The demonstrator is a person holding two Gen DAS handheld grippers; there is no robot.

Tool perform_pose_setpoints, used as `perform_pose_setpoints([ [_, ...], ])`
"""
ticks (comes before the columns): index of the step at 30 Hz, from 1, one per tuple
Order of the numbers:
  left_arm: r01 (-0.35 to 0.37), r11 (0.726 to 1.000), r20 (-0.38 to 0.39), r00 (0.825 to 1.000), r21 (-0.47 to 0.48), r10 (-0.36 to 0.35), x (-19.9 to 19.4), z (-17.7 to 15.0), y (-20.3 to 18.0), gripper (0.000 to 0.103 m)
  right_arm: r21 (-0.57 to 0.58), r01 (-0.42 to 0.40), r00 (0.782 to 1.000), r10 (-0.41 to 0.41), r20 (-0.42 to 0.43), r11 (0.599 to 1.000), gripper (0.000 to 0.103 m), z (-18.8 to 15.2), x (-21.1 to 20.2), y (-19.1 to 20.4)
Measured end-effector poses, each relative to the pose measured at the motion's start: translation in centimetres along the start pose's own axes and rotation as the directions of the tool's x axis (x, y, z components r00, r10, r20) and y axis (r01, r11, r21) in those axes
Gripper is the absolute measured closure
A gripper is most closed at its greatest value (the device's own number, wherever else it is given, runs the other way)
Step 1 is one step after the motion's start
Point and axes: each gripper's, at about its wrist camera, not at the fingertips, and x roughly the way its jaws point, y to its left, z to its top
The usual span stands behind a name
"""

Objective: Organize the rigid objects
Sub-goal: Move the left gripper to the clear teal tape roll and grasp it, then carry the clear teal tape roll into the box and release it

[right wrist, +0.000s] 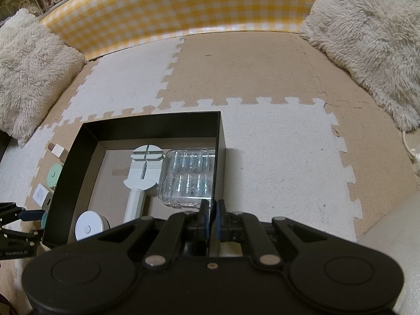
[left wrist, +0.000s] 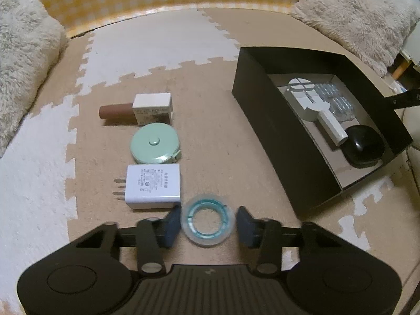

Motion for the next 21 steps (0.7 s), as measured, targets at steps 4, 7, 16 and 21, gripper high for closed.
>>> perform_pose_setpoints([
  [4, 0.008, 1.0, -0.001, 1.0, -0.02, -0.008, -0.8, 0.0, -0.2, 0.059, 0.0, 0.0, 1.0, 0.0, 0.0, 1.0, 0.097, 0.0, 0.0, 0.0],
  [7, 0.035, 0.999, 0.041, 0.999, -0.023, -0.034, -2.3, 0.4, -0.8, 0.059, 0.0, 0.001, 1.0, -0.001, 0.0, 1.0, 0.097, 0.0, 0.0, 0.0],
  [16, 0.119, 0.993, 0.212, 0.97, 0.003, -0.117, -7.2, 2.5, -3.7, 0.059, -0.003, 0.004, 1.0, -0.004, -0.002, 1.0, 0.097, -0.1, -0.1, 0.2],
  [21, 0.202, 0.977, 0.238, 0.948, 0.066, -0.212, -7.4, 3.9, -7.2, 0.059, -0.005, 0.007, 1.0, -0.007, -0.005, 1.0, 0.097, -0.2, 0.0, 0.4],
])
